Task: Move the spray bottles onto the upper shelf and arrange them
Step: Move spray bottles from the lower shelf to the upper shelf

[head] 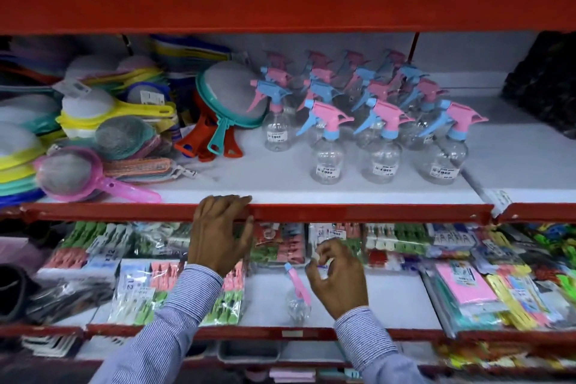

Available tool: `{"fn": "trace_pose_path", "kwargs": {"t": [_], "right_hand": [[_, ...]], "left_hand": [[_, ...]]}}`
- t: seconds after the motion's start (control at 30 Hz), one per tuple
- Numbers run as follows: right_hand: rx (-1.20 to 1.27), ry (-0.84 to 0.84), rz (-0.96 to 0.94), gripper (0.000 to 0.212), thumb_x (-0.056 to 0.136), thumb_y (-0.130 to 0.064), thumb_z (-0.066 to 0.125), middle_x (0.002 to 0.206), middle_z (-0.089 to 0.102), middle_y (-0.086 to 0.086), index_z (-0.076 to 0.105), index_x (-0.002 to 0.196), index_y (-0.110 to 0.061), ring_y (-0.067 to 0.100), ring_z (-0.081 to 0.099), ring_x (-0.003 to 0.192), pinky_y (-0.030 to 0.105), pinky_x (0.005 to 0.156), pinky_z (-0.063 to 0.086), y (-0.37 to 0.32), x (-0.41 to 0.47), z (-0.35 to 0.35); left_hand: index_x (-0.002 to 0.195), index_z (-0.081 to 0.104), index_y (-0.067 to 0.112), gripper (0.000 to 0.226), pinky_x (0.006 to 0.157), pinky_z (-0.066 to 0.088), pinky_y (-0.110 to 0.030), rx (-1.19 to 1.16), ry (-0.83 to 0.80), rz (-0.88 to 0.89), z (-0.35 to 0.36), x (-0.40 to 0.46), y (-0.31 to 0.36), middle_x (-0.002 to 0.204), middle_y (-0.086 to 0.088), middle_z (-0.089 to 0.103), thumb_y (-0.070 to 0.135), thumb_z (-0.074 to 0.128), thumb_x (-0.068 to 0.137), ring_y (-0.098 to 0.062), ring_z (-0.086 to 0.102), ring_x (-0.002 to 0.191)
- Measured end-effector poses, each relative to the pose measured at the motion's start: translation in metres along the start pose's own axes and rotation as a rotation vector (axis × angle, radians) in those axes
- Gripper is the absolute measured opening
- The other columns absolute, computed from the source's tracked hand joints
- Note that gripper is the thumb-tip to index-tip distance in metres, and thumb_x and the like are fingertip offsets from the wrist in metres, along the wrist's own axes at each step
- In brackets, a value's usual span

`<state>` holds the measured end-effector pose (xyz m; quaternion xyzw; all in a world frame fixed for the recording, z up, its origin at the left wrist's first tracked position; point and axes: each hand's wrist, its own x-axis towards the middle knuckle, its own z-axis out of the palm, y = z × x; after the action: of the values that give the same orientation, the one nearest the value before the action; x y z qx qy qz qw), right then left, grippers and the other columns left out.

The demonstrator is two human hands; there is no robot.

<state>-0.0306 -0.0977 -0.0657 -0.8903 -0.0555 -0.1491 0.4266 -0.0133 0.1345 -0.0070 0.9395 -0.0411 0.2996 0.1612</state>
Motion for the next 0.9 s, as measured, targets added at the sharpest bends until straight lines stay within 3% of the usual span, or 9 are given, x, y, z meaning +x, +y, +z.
{"fn": "trace_pose_path", "kwargs": {"t": [0.17,0.27,0.4,0.53,0.6,0.67,0.8,0.9], "right_hand": [[-0.284,-0.474,0.323,0.057,0.069,-0.051,0.072,0.114,0.063,0.002,0.055,0.115,-0.023,0.023,0.06,0.11,0.032,0.087,0.049,0.036,-0.016,0.059],[-0.339,-0.553,0.344,0.05,0.071,-0.044,0.076,0.112,0.068,0.007,0.06,0.109,-0.016,0.026,0.063,0.106,0.032,0.087,0.053,0.04,-0.012,0.073],[-0.336,-0.506,0.315,0.036,0.07,-0.03,0.074,0.104,0.072,0.009,0.066,0.101,-0.014,0.025,0.068,0.095,0.029,0.081,0.055,0.031,-0.005,0.072],[-0.269,-0.462,0.282,0.034,0.063,-0.029,0.078,0.096,0.075,0.006,0.07,0.094,-0.016,0.023,0.068,0.086,0.024,0.072,0.051,-0.008,0.004,0.038],[-0.269,-0.44,0.211,0.019,0.063,-0.029,0.078,0.085,0.072,0.002,0.067,0.076,-0.022,0.019,0.064,0.077,0.017,0.06,0.046,-0.033,0.007,0.007],[-0.241,-0.418,0.162,0.021,0.062,-0.031,0.079,0.075,0.066,-0.004,0.059,0.063,-0.025,0.013,0.06,0.067,0.012,0.051,0.038,-0.061,0.009,-0.031],[-0.115,-0.258,0.068,0.036,0.056,-0.036,0.087,0.076,0.076,0.0,0.073,0.081,-0.014,0.016,0.071,0.067,0.033,0.061,0.059,-0.125,0.023,-0.096],[0.027,-0.106,-0.039,0.032,0.057,-0.031,0.09,0.074,0.076,0.001,0.074,0.077,-0.012,0.018,0.07,0.067,0.027,0.063,0.058,-0.164,0.051,-0.113]], "left_hand": [[0.114,0.065,0.022,0.03,0.098,0.041,-0.04,-0.035,-0.036,-0.022,0.0,-0.002,0.002,0.105,-0.001,0.069,0.03,0.063,0.085,-0.025,0.058,0.099],[0.115,0.065,0.022,0.031,0.097,0.041,-0.039,-0.037,-0.068,-0.034,-0.002,-0.003,0.0,0.108,0.0,0.07,0.032,0.06,0.086,-0.024,0.058,0.101],[0.116,0.064,0.022,0.031,0.097,0.041,-0.037,-0.045,-0.08,-0.035,-0.006,-0.005,-0.002,0.11,0.0,0.07,0.032,0.059,0.087,-0.023,0.058,0.102],[0.117,0.065,0.023,0.032,0.098,0.041,-0.037,-0.053,-0.085,-0.035,-0.008,-0.004,-0.005,0.112,0.0,0.07,0.033,0.059,0.087,-0.022,0.058,0.103],[0.117,0.065,0.023,0.033,0.098,0.042,-0.038,-0.065,-0.085,-0.032,-0.008,-0.006,-0.006,0.112,0.0,0.071,0.034,0.059,0.086,-0.022,0.059,0.104],[0.117,0.065,0.023,0.035,0.098,0.043,-0.039,-0.078,-0.087,-0.032,-0.007,-0.008,-0.006,0.112,-0.001,0.071,0.035,0.058,0.085,-0.023,0.059,0.105],[0.117,0.066,0.022,0.036,0.097,0.044,-0.038,-0.101,-0.098,-0.057,-0.005,-0.007,-0.005,0.114,-0.001,0.071,0.038,0.059,0.085,-0.023,0.059,0.106],[0.114,0.066,0.022,0.034,0.093,0.045,-0.037,-0.093,-0.093,-0.067,-0.005,-0.008,-0.002,0.112,0.0,0.071,0.037,0.063,0.084,-0.021,0.059,0.103]]}}
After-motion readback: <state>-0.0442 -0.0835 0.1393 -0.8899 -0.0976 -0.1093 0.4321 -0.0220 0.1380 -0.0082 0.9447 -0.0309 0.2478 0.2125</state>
